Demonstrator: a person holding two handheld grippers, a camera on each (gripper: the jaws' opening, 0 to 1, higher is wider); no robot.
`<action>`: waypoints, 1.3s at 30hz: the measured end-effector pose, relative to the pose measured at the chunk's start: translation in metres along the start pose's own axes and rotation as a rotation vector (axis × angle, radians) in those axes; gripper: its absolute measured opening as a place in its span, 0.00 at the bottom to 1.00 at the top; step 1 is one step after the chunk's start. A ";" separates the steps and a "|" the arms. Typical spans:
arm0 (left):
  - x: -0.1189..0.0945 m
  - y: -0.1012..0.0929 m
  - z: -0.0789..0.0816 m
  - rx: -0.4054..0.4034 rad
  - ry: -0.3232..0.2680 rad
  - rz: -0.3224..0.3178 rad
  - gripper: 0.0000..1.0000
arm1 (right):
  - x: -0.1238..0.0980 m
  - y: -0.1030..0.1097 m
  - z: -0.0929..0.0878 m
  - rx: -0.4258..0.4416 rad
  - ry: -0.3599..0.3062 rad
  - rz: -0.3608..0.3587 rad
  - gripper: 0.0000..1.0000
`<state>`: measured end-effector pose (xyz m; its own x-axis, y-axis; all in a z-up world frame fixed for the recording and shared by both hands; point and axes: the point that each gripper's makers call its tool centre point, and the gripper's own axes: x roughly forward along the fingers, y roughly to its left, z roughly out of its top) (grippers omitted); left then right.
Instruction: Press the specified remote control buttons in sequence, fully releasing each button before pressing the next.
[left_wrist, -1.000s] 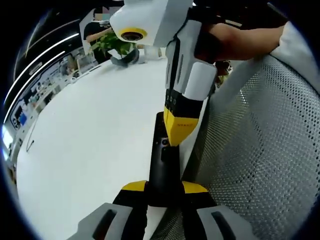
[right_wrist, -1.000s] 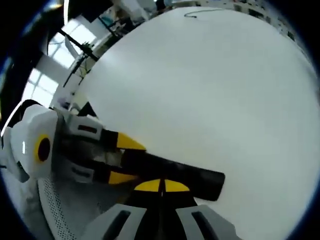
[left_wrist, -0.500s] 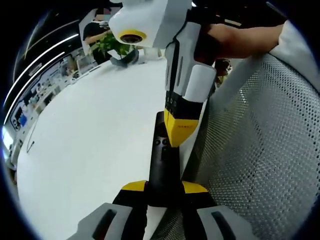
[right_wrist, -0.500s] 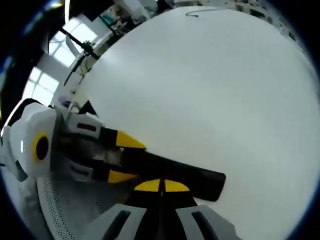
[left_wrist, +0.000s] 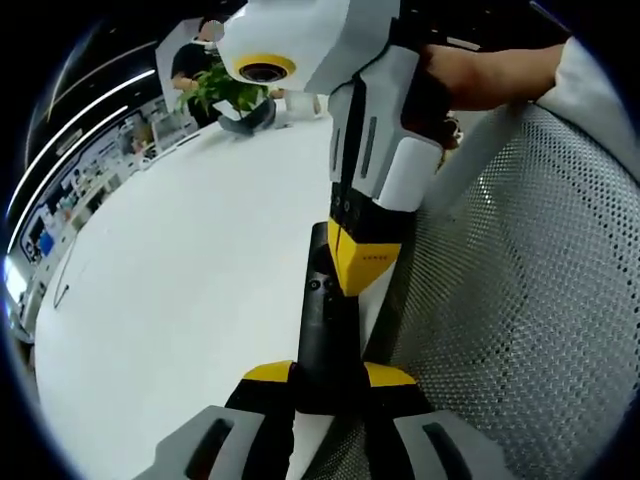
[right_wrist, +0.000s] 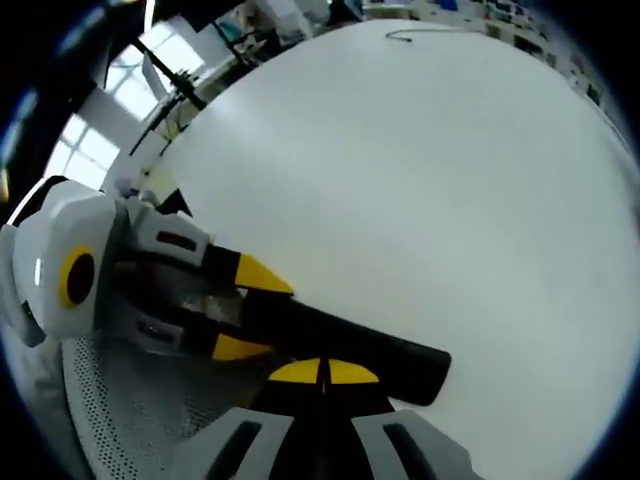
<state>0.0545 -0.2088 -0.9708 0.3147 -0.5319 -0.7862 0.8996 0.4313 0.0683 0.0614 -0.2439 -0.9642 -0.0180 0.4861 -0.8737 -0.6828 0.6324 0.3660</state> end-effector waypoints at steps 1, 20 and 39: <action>0.000 0.000 0.000 0.001 0.001 0.001 0.24 | 0.000 0.000 0.000 0.006 -0.007 0.004 0.00; -0.006 0.000 -0.004 0.024 0.089 -0.017 0.23 | 0.000 -0.001 -0.008 0.042 0.032 0.013 0.00; 0.004 0.002 0.007 0.001 -0.013 -0.066 0.23 | -0.005 -0.009 -0.002 0.096 0.008 -0.010 0.00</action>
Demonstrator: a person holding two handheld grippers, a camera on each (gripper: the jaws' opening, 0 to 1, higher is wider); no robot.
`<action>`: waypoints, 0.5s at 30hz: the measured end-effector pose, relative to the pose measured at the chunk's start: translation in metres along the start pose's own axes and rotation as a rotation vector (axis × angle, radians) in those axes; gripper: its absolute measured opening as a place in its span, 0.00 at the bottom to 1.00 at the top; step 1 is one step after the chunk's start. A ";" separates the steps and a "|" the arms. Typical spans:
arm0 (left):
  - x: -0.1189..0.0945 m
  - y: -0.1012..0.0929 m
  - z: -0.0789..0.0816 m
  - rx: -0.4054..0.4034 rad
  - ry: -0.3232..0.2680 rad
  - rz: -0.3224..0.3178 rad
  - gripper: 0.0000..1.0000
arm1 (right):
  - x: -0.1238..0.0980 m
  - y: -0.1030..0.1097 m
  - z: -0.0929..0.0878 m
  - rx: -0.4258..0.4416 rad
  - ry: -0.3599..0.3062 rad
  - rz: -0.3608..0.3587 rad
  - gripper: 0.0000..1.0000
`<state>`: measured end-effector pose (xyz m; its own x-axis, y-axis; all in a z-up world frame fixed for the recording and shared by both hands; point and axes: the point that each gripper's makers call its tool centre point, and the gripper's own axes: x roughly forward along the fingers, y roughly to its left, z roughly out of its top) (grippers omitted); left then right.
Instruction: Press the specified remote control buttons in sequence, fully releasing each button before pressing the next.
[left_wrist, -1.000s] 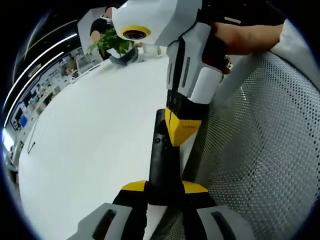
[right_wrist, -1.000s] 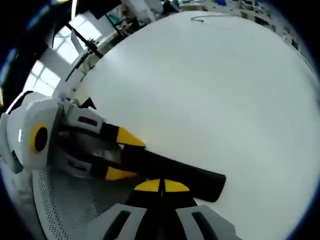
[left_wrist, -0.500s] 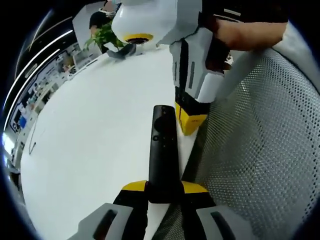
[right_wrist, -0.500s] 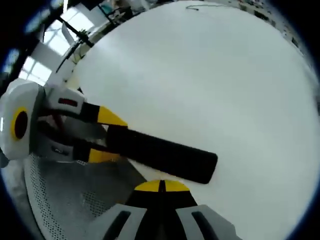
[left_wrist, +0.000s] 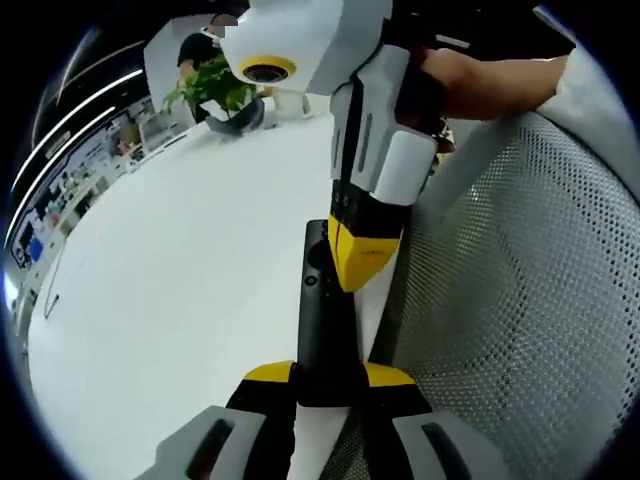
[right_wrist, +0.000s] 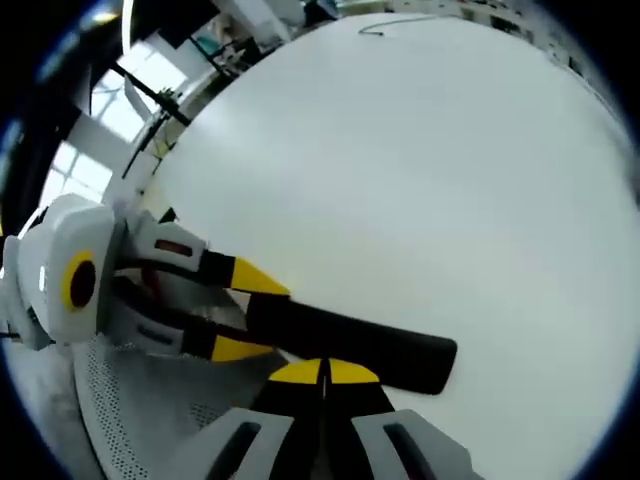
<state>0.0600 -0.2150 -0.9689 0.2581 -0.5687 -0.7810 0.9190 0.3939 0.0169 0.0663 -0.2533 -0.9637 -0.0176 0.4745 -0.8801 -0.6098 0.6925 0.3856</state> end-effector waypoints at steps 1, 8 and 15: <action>0.000 0.000 0.000 -0.006 -0.006 0.000 0.23 | 0.001 -0.004 0.000 -0.007 0.000 -0.021 0.00; 0.001 0.000 0.001 -0.043 -0.026 0.002 0.24 | -0.001 -0.003 0.001 0.041 -0.008 0.022 0.00; 0.001 0.004 0.002 -0.058 -0.040 0.018 0.25 | -0.001 -0.005 0.003 0.067 -0.016 0.020 0.00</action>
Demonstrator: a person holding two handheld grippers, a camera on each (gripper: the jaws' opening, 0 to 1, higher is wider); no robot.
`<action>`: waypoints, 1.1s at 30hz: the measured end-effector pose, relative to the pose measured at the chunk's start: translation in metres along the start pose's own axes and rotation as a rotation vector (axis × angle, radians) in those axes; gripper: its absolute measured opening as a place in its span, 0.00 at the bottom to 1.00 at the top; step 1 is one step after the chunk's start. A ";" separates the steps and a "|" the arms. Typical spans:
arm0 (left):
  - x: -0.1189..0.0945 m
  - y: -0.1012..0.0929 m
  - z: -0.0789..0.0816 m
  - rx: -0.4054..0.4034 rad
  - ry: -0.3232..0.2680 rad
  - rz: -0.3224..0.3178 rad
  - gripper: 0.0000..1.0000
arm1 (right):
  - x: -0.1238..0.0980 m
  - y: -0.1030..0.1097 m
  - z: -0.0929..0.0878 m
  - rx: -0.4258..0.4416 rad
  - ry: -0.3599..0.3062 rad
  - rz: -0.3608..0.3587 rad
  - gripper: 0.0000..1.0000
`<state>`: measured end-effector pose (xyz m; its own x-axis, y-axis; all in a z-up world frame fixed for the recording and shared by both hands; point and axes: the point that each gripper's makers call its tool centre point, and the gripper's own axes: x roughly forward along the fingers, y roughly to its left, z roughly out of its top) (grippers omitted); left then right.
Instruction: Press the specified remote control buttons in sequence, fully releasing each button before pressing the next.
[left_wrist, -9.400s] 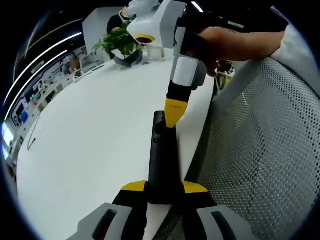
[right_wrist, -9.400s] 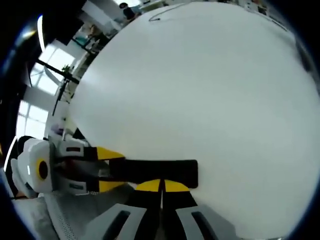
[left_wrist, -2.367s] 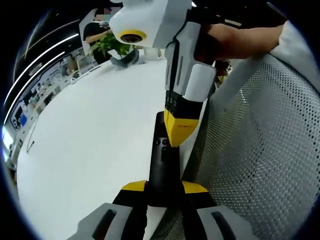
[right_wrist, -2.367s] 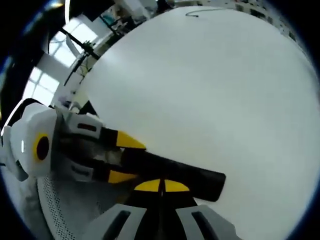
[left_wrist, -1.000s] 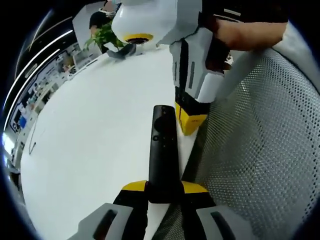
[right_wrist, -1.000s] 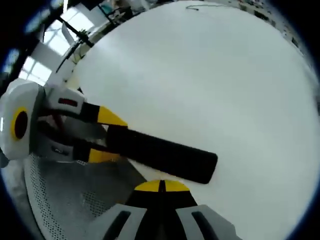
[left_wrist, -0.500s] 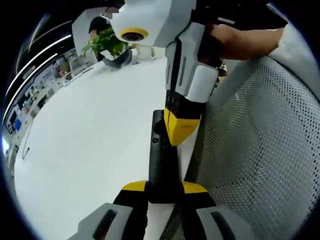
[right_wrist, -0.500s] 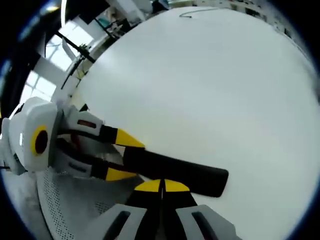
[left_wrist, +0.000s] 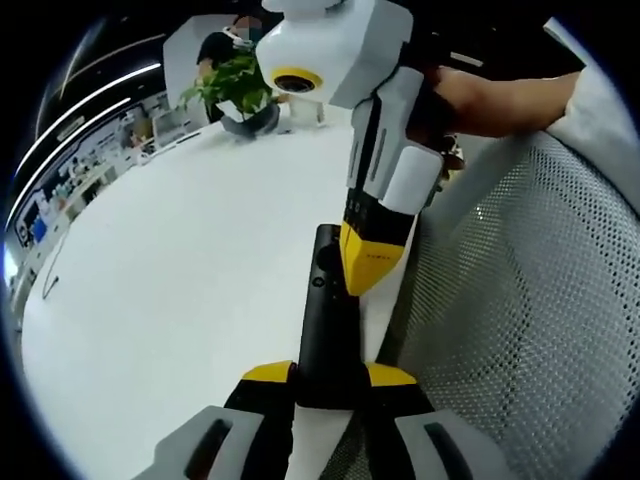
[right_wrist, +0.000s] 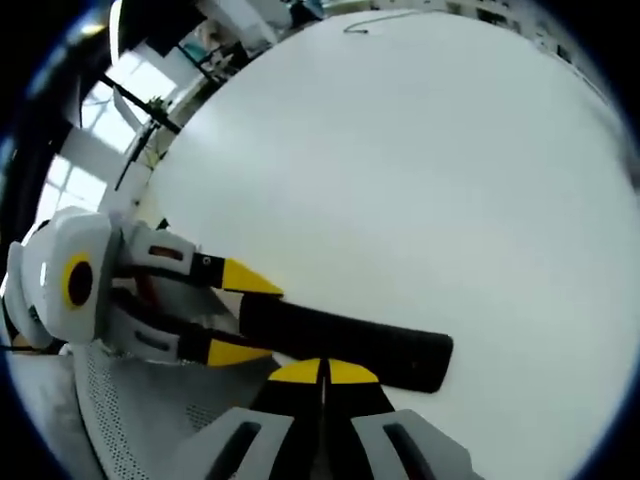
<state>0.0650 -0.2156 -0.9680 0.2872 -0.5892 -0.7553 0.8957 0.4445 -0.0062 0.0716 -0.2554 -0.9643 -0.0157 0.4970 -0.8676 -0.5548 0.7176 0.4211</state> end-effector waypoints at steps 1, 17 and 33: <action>0.000 0.000 0.000 -0.003 -0.002 0.000 0.25 | 0.000 0.000 0.000 0.005 -0.003 0.003 0.00; 0.000 0.000 0.000 0.002 -0.007 0.003 0.25 | -0.005 0.008 0.018 0.150 -0.092 0.130 0.00; 0.001 0.001 0.001 0.001 -0.010 0.003 0.26 | 0.002 0.009 0.019 0.178 -0.083 0.133 0.00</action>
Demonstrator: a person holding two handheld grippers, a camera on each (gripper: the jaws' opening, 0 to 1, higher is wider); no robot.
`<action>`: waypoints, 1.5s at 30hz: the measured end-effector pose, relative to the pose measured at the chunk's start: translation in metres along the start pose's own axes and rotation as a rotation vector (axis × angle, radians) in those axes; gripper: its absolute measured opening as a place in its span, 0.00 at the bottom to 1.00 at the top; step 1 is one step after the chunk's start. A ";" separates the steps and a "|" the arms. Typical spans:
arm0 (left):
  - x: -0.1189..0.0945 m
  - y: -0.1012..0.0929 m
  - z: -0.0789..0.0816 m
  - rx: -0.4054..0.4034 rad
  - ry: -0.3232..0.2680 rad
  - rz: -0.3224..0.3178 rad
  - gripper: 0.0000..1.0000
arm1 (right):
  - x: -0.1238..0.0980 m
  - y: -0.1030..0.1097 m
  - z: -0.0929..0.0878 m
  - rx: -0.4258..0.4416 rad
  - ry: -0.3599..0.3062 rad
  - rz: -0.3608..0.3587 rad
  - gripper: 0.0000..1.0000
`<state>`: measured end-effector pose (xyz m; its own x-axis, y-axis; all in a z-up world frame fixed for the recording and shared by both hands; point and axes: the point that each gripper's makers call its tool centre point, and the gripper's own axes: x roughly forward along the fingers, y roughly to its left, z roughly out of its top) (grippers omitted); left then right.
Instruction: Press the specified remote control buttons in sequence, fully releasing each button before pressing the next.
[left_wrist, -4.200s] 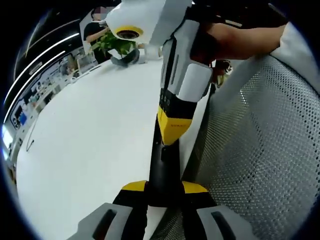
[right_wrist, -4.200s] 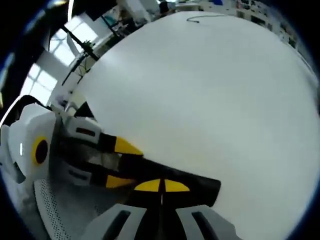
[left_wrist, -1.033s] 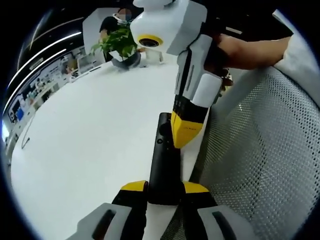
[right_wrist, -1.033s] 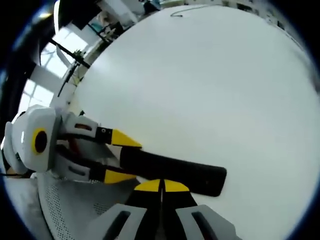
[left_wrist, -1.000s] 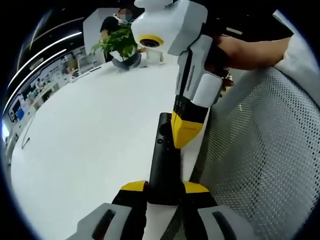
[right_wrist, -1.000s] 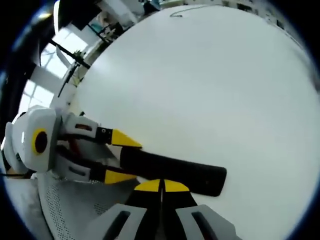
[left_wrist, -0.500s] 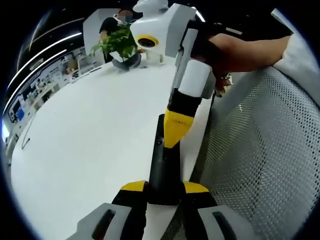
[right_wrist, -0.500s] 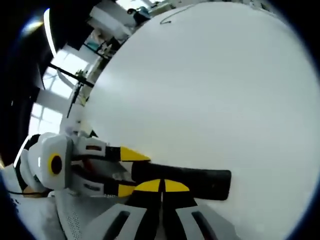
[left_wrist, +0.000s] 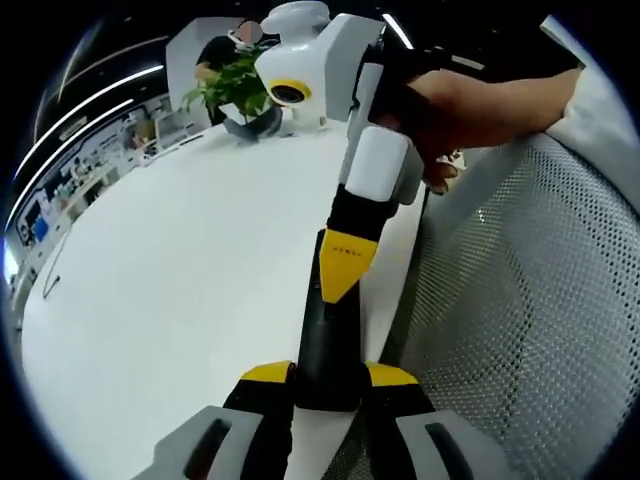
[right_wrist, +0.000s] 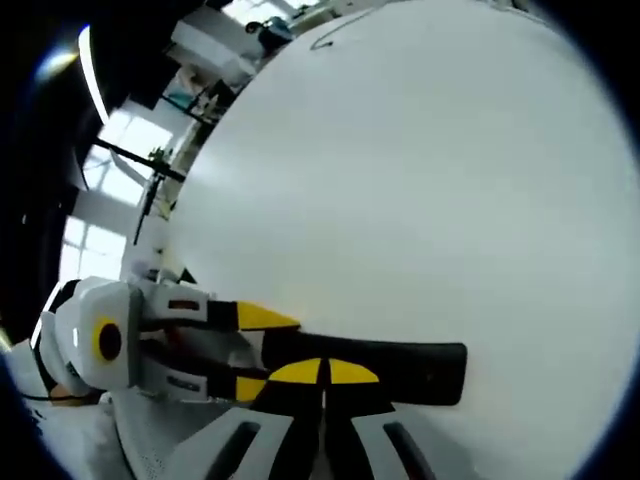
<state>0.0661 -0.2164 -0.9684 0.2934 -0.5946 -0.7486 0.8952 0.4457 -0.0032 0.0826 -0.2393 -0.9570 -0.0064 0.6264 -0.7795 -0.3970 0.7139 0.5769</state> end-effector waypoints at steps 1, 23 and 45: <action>0.000 0.000 0.000 0.000 0.000 0.000 0.26 | 0.001 -0.001 -0.001 -0.003 0.005 -0.011 0.00; 0.000 0.000 0.001 0.002 -0.013 0.001 0.24 | 0.001 -0.001 -0.001 0.014 0.003 -0.021 0.00; 0.000 0.000 0.000 0.004 0.009 -0.010 0.24 | 0.007 0.007 -0.002 -0.033 0.014 0.000 0.00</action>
<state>0.0659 -0.2169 -0.9687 0.2810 -0.5929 -0.7546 0.8995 0.4369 -0.0083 0.0780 -0.2307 -0.9592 -0.0193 0.6220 -0.7828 -0.4268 0.7029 0.5690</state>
